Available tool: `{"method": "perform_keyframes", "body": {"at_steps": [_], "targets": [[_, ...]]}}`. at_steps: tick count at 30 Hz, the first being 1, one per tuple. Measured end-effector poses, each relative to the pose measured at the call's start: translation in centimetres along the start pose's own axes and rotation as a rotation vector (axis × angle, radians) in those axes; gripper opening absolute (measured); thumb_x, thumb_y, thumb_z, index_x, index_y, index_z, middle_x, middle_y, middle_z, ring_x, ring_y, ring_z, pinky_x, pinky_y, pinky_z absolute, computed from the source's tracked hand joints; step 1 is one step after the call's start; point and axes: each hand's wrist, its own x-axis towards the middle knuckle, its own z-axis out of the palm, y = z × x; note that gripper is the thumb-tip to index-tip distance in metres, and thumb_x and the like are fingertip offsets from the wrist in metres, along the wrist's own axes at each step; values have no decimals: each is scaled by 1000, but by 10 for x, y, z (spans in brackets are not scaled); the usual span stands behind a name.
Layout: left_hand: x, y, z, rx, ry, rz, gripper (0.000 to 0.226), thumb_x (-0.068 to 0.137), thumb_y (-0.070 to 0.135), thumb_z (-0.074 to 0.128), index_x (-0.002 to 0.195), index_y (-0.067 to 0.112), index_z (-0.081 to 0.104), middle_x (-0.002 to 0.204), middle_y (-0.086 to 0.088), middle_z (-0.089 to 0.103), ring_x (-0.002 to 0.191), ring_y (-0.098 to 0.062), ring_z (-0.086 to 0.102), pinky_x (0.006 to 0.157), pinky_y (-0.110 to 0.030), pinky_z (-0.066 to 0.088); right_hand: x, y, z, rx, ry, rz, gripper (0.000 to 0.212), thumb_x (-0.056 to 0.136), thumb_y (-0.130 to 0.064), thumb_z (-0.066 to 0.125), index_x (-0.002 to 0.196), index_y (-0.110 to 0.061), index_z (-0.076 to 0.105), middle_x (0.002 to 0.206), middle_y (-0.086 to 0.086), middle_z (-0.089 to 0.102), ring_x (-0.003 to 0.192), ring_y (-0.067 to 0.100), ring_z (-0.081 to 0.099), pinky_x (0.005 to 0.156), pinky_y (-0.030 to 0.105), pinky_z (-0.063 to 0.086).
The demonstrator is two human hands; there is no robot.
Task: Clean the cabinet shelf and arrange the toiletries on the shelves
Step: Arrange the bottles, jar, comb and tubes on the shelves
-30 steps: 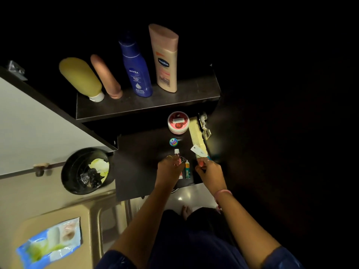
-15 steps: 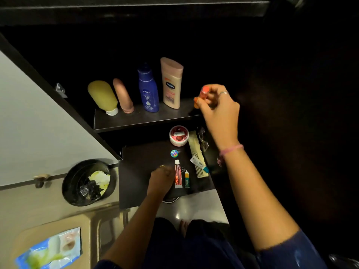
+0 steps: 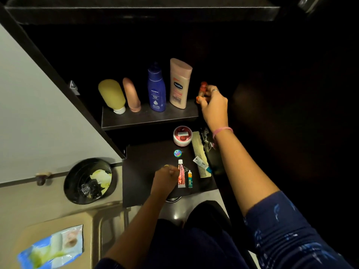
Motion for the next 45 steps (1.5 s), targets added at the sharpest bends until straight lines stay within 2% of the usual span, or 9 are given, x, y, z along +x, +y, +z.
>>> {"method": "perform_keyframes", "body": {"at_steps": [7, 12, 15, 18, 22, 27, 33, 39, 45], "targets": [[7, -5, 2, 47, -8, -45, 28, 94, 21, 45, 87, 1, 64, 94, -17, 69, 90, -32, 64, 81, -35, 47, -20, 9, -4, 103, 80, 23, 45, 87, -3, 61, 130, -8, 50, 118, 9, 60, 100, 14, 62, 87, 13, 47], [17, -2, -1, 94, -23, -4, 25, 94, 17, 48, 86, -1, 65, 97, -18, 68, 90, -29, 64, 86, -36, 50, -85, 31, -3, 309, 294, 21, 25, 90, -8, 59, 114, -11, 61, 97, 4, 65, 81, 3, 61, 71, 9, 50], [33, 8, -2, 84, 18, 25, 27, 90, 15, 56, 107, -5, 62, 113, -21, 63, 107, -33, 60, 96, -37, 45, -108, 73, 17, 204, 167, 182, 21, 90, -9, 57, 110, -10, 64, 97, 8, 68, 84, 9, 64, 80, 22, 53], [60, 16, 3, 46, 69, 28, 59, 86, 19, 65, 135, -4, 41, 136, -20, 49, 127, -30, 46, 107, -35, 37, -107, 113, 38, -98, -118, 315, 30, 92, -5, 50, 120, -9, 59, 120, 12, 62, 107, 23, 61, 98, 32, 48], [112, 26, 13, 156, 154, 79, 69, 80, 35, 70, 132, -2, 42, 133, -19, 46, 126, -30, 42, 104, -32, 33, -103, 144, 61, -287, -340, 296, 37, 92, -4, 51, 129, -7, 52, 134, 12, 49, 121, 24, 51, 106, 31, 40], [161, 33, 33, 326, 116, 119, 70, 72, 53, 71, 118, 2, 56, 124, -18, 57, 118, -33, 51, 101, -40, 43, -96, 165, 88, -276, -332, 199, 41, 88, -6, 52, 129, -6, 52, 128, 13, 54, 121, 25, 49, 104, 26, 34], [162, 28, 40, 300, 173, 160, 55, 72, 44, 73, 104, 1, 61, 109, -15, 63, 107, -30, 57, 92, -34, 42, -99, 165, 92, -175, -266, 182, 41, 87, -5, 53, 128, -5, 55, 127, 12, 56, 120, 24, 50, 102, 22, 33], [100, 41, 3, 136, 172, 222, 64, 68, 34, 79, 118, 5, 54, 119, -10, 50, 121, -27, 41, 105, -35, 34, -103, 123, 60, 20, -256, 206, 64, 84, -20, 67, 140, -9, 38, 141, 9, 44, 128, 20, 45, 108, 25, 35], [20, 41, -52, -4, 111, 259, 100, 59, 36, 85, 143, 18, 33, 138, -3, 36, 129, -21, 40, 107, -38, 41, -136, 71, 24, 134, -369, 92, 92, 71, -27, 81, 146, -16, 28, 147, 1, 37, 130, 8, 41, 107, 26, 40]]}}
